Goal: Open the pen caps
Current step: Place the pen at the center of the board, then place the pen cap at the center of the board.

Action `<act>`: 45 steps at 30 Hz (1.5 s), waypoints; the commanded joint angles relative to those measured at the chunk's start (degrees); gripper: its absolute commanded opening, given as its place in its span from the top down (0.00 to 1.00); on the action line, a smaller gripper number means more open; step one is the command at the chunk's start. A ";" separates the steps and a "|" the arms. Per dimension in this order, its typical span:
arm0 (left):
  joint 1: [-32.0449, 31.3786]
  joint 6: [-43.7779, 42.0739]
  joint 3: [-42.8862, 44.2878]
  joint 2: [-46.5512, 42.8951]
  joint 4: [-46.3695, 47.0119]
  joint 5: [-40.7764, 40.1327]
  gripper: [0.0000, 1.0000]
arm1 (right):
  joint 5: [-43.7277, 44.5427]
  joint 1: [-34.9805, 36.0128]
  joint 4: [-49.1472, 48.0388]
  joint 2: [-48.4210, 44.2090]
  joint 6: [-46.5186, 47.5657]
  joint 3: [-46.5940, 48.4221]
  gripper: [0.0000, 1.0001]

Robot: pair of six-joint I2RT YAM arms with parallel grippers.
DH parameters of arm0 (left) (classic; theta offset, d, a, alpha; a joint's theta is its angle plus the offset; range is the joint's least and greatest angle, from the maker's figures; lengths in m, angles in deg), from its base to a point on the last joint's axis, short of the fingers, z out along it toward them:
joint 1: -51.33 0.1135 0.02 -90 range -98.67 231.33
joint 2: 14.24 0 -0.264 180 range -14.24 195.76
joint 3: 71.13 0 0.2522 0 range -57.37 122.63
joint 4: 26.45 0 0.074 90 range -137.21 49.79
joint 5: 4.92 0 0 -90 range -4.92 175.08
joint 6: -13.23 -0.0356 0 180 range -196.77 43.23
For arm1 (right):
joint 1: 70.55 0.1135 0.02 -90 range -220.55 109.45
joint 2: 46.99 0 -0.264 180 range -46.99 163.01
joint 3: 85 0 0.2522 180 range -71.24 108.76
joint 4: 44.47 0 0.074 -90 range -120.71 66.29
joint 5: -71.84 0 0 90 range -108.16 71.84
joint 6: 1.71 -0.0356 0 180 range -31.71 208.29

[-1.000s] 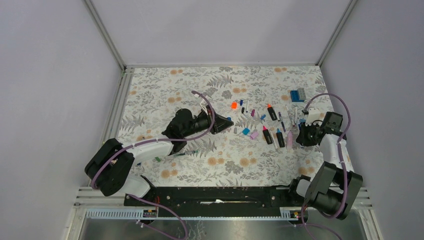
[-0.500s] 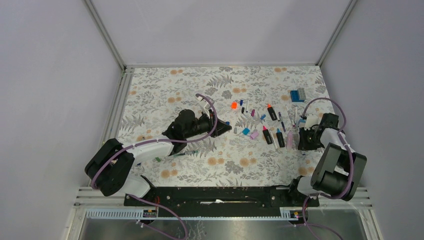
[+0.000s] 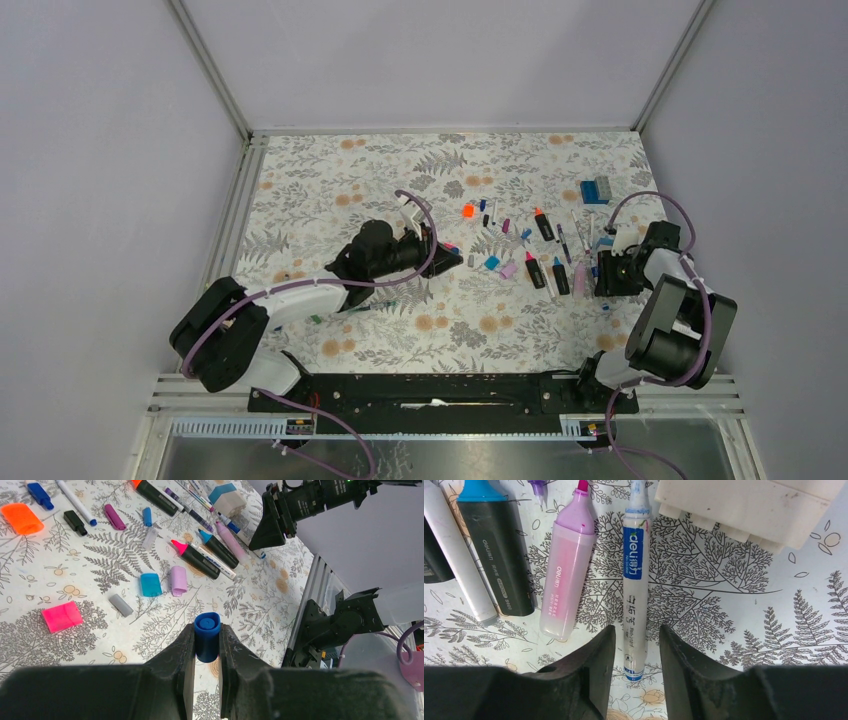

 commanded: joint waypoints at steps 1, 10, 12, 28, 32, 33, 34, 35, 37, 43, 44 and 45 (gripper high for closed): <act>-1.14 -1.22 2.19 0.17 -0.43 -0.67 0.86 | -1.15 -0.59 2.12 0.58 0.08 1.37 0.53; -5.59 -0.38 5.14 5.13 -7.39 -3.90 0.86 | -3.77 -1.05 2.16 -4.06 0.20 1.20 0.38; -6.68 -0.07 6.46 6.89 -10.02 -5.31 0.86 | -4.18 -1.01 2.18 -5.05 0.41 1.19 0.36; -11.76 2.13 17.55 18.77 -25.89 -15.29 0.82 | -13.42 -1.16 2.25 -12.09 0.39 0.94 0.28; -12.04 2.10 19.93 20.64 -27.30 -15.13 0.82 | -17.29 -1.14 2.71 -12.76 0.42 0.84 0.27; -12.42 1.86 20.94 21.18 -27.58 -14.80 0.81 | -18.30 -1.15 2.84 -12.84 0.38 0.84 0.27; -12.86 1.53 21.90 21.84 -28.03 -14.61 0.81 | -19.16 -1.15 2.87 -12.97 0.41 0.84 0.27; -13.31 1.03 23.08 22.55 -28.53 -14.61 0.80 | -19.75 -1.16 3.02 -13.06 0.49 0.84 0.27; -14.35 0.49 25.24 23.98 -29.45 -14.70 0.79 | -20.36 -1.12 3.04 -13.26 0.59 0.77 0.27; -16.08 -0.40 31.79 29.37 -31.31 -14.63 0.76 | -21.62 -1.16 3.13 -13.88 0.70 0.71 0.26; -16.25 -0.42 33.04 30.35 -31.74 -14.67 0.76 | -21.76 -1.10 3.11 -13.90 0.65 0.68 0.26; -16.43 -0.61 34.49 31.28 -32.24 -14.77 0.75 | -21.97 -1.14 3.10 -13.81 0.64 0.71 0.26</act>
